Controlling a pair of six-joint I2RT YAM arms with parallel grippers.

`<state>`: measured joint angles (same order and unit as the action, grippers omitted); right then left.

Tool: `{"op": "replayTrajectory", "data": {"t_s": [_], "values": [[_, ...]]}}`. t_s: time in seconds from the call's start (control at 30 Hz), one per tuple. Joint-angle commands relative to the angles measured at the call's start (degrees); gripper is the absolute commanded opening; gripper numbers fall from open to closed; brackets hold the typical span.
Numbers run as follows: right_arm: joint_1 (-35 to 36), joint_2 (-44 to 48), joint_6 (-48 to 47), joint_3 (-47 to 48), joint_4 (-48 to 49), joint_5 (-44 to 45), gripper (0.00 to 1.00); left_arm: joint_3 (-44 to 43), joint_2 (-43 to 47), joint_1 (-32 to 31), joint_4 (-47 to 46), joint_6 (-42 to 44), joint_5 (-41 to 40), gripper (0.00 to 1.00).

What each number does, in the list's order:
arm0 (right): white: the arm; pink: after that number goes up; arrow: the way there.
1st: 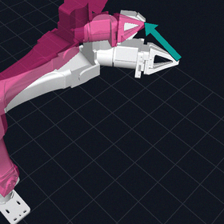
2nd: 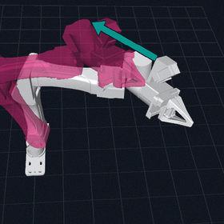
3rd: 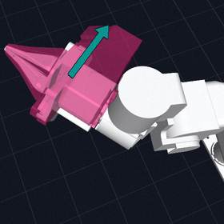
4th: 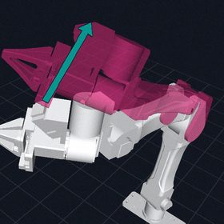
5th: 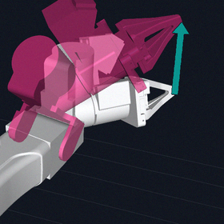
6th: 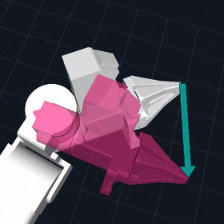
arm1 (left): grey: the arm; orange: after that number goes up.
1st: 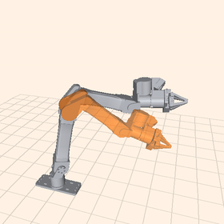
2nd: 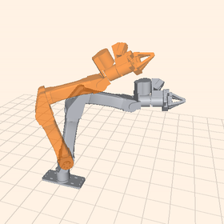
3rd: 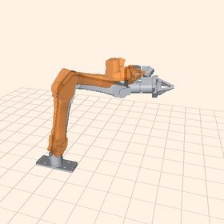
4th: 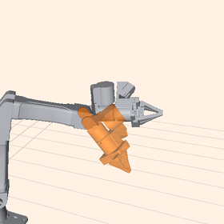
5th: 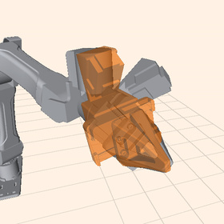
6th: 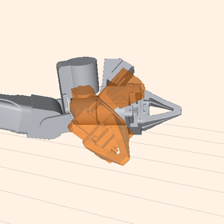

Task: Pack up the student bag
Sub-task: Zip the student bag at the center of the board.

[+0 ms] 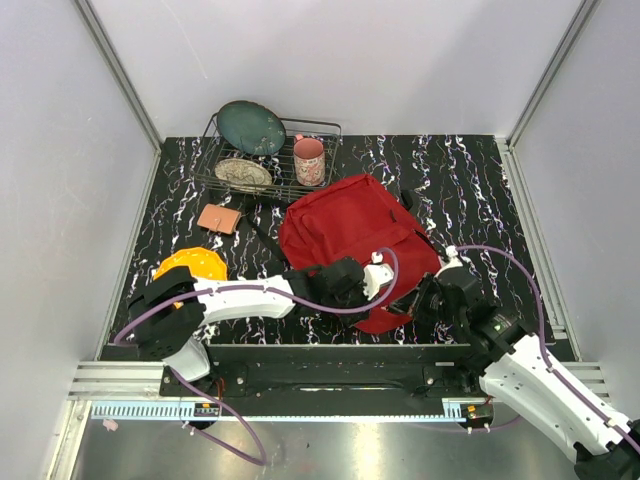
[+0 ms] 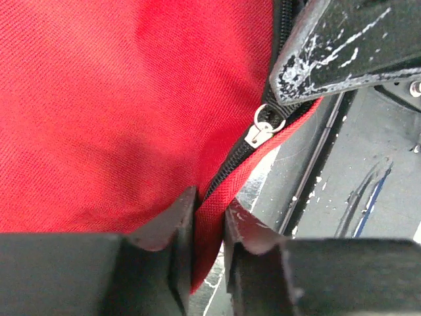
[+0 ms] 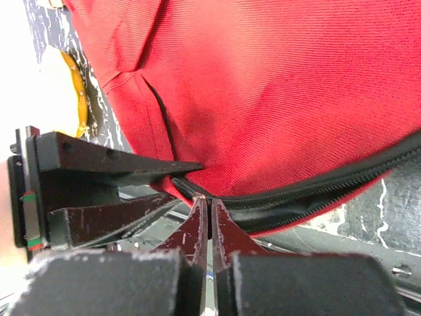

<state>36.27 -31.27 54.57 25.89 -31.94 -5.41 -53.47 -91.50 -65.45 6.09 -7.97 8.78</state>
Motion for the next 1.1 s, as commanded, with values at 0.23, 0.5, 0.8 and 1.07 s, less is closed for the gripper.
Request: {"op": "replayTrajectory", "data": {"t_s": [0.23,0.5,0.8,1.07], "values": [[0.3,3.2,3.0,3.3,-8.1,13.3,0.00,5.1,6.0,-0.4,0.4,-1.3,-6.6,0.00],[0.2,4.6,4.8,4.3,-9.4,20.3,0.00,13.0,16.1,0.1,2.0,-9.7,-14.6,0.00],[0.2,0.6,3.3,6.3,-8.9,23.3,0.00,23.4,35.1,3.5,2.5,-19.0,-17.5,0.00],[0.2,-1.0,-1.7,5.9,-2.2,12.9,0.00,20.1,45.0,3.6,6.9,-16.2,-16.3,0.84]]}}
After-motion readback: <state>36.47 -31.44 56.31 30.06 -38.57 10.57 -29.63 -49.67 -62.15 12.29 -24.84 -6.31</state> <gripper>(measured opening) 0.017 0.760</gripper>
